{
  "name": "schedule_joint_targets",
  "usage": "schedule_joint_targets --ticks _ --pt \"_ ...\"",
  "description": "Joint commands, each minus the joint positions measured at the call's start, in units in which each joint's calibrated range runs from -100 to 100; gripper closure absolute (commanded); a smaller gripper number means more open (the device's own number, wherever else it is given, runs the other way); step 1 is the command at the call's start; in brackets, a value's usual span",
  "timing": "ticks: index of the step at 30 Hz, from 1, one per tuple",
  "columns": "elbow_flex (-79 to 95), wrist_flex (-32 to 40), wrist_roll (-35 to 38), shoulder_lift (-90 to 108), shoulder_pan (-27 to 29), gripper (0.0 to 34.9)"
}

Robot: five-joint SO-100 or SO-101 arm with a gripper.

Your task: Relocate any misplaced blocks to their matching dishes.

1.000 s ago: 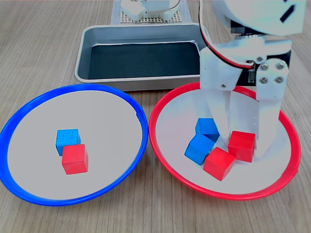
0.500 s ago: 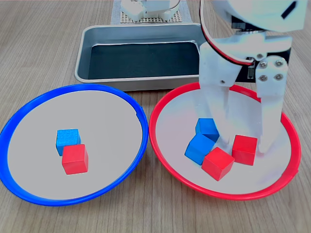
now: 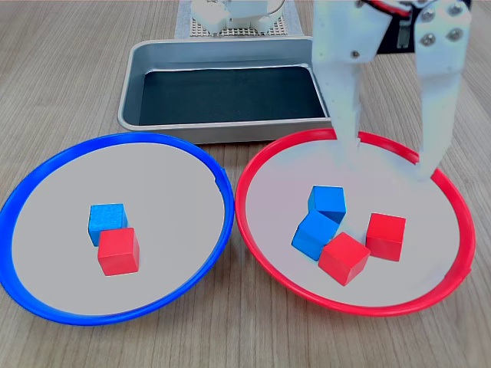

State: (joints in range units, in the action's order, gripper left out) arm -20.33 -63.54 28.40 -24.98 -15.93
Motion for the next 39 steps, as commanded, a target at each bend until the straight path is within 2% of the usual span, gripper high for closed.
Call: schedule_joint_targets --ticks 1,4,9,13,18,39 --pt "0.8 -2.0 2.1 5.2 1.5 21.6" --pt "3.4 -1.8 3.9 6.3 3.0 22.0" --pt "6.4 2.4 6.2 6.1 5.1 21.7" --pt "8.5 7.0 8.2 5.1 5.7 20.5" --pt "8.8 9.2 9.5 3.7 5.7 20.1" --pt "13.9 9.1 12.0 2.2 4.6 20.3"
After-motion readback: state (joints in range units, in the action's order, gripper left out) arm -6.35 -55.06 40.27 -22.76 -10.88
